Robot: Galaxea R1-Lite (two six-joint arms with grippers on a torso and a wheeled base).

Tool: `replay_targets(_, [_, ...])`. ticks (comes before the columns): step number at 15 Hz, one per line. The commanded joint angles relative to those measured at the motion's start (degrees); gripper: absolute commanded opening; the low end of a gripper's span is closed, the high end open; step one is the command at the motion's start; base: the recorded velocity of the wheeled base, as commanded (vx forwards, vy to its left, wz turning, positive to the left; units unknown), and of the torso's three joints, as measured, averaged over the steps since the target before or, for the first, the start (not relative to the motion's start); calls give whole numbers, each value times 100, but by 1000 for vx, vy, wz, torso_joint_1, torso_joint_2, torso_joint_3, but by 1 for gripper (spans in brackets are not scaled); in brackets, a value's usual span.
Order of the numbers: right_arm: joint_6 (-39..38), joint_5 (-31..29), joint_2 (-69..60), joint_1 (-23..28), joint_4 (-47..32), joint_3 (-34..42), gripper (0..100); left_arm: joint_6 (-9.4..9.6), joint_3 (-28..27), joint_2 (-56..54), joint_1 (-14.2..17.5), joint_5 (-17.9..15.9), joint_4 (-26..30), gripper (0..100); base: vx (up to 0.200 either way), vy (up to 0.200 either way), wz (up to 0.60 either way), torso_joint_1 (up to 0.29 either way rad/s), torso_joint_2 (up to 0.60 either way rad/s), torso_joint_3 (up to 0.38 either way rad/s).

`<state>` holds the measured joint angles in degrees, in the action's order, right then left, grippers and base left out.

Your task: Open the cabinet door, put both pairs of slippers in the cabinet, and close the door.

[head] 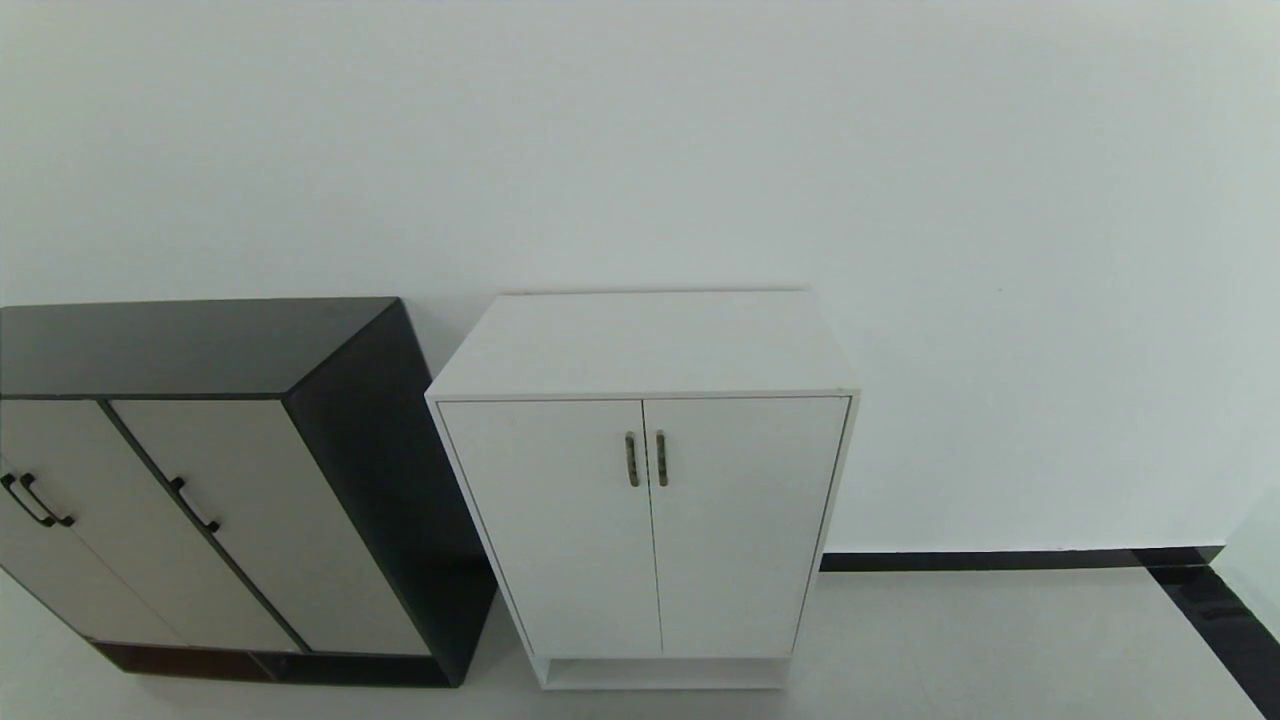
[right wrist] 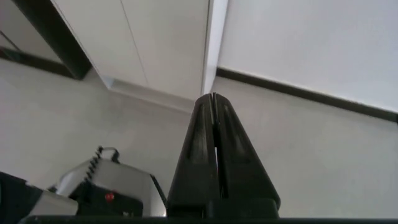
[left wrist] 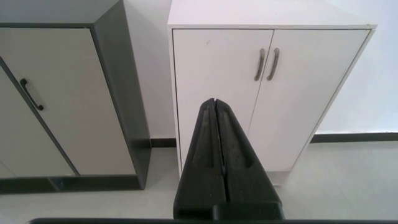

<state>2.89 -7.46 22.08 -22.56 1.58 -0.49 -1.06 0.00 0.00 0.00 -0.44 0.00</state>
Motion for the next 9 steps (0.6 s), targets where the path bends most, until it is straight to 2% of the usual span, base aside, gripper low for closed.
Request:
replay_targets(1, [45,333,-705,77,-44,-30,0,1,0,0,0,-9,0,0,0,0,0,0,0,0])
replay_targets(9, [186,474,-1030,455,-53,-30,0,-8,0,0,0,0,0,0,0,0,0,0,0,0])
